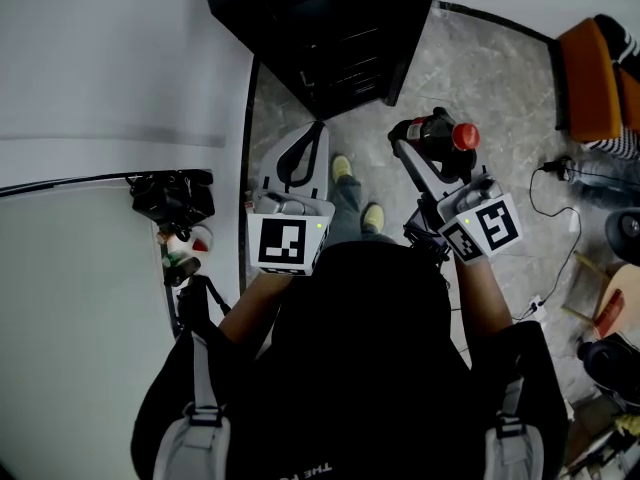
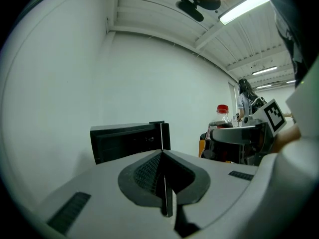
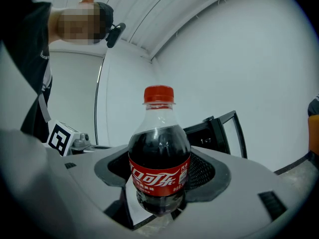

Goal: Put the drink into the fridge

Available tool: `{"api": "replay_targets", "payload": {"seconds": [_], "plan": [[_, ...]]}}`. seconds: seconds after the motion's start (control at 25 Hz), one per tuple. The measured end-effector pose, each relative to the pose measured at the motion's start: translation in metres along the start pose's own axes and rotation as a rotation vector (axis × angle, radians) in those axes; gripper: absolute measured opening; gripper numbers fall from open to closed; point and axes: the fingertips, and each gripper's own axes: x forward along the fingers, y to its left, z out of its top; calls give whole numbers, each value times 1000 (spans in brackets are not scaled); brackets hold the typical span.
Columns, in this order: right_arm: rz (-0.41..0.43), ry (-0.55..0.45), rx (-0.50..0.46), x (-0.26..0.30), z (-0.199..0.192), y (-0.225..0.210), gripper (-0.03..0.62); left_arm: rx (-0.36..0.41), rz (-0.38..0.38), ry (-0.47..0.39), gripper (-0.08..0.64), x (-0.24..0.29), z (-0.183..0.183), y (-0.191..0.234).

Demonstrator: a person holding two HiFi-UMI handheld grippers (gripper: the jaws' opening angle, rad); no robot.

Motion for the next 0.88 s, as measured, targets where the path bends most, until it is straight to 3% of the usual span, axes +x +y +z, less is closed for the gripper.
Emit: {"api": "replay_targets", "payload": {"seconds": [0.88], "plan": [[10, 53, -4, 103, 2, -29, 311, -50, -23, 3, 14, 78, 6, 76]]}}
